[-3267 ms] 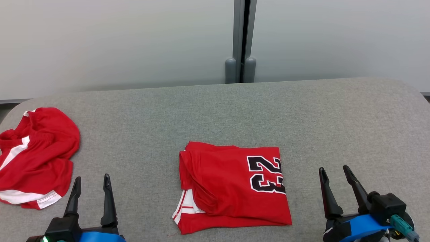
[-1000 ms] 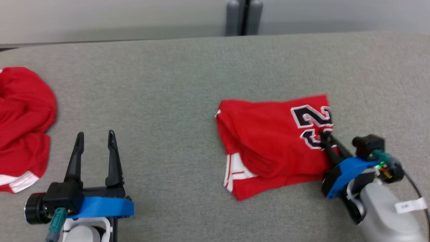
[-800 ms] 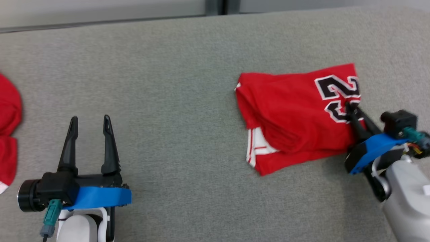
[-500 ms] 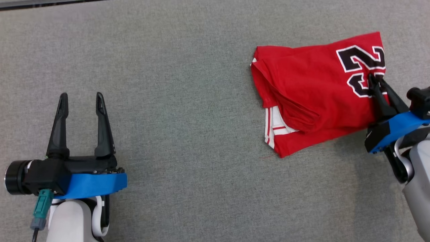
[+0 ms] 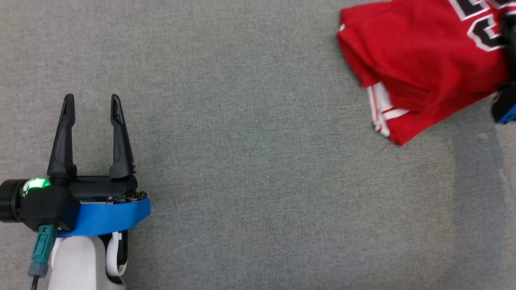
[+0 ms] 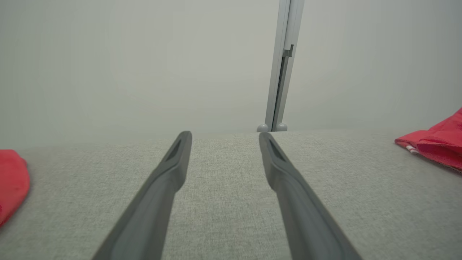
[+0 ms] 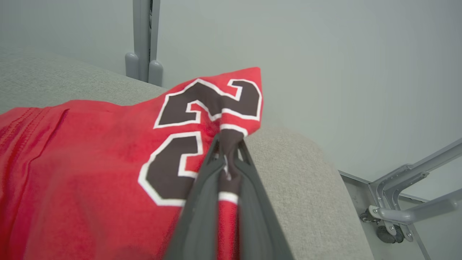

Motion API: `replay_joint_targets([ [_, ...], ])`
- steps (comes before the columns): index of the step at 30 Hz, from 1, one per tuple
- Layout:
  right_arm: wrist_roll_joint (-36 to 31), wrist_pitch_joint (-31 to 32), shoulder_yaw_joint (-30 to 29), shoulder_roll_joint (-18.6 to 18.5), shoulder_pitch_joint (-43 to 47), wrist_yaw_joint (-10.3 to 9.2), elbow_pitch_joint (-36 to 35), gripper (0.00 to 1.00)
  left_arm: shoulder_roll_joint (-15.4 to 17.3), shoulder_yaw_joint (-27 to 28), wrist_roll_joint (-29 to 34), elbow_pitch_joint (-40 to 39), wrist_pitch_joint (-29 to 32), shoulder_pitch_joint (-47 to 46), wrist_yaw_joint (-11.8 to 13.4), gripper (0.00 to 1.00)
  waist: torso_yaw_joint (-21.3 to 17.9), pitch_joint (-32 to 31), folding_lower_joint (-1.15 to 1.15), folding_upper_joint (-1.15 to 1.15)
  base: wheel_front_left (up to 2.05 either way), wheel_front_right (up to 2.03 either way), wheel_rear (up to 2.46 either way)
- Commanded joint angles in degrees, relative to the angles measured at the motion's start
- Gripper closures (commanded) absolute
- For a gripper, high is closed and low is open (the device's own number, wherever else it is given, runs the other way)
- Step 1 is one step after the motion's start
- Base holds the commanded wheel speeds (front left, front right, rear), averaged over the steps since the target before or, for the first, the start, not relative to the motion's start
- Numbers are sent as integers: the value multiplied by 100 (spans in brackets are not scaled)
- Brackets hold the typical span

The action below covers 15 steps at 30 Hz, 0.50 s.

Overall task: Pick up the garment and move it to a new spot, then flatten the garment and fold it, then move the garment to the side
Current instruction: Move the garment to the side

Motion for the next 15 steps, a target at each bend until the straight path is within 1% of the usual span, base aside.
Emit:
replay_joint_targets([
  [1,-35,78,-77,-229,-225,0,11,100,51,42,40,-71,-13,-111,5,0,26,138,-1,0,0,0,0],
  [4,-54,147,-186,-531,-446,0,127,100,70,39,57,-125,-13,-199,1,0,20,271,-1,0,0,0,0],
  [10,27,213,-330,-964,-806,0,696,100,84,-36,85,-185,-13,-335,-24,0,74,415,-1,0,0,0,0],
  [13,-3,183,-291,-1110,-988,0,1021,100,98,-52,88,-201,-13,-342,-32,0,103,446,-1,0,0,0,0],
  [15,-26,159,-283,-1103,-1120,0,1184,100,108,-39,90,-221,-13,-345,-27,0,114,455,-1,0,0,0,0],
])
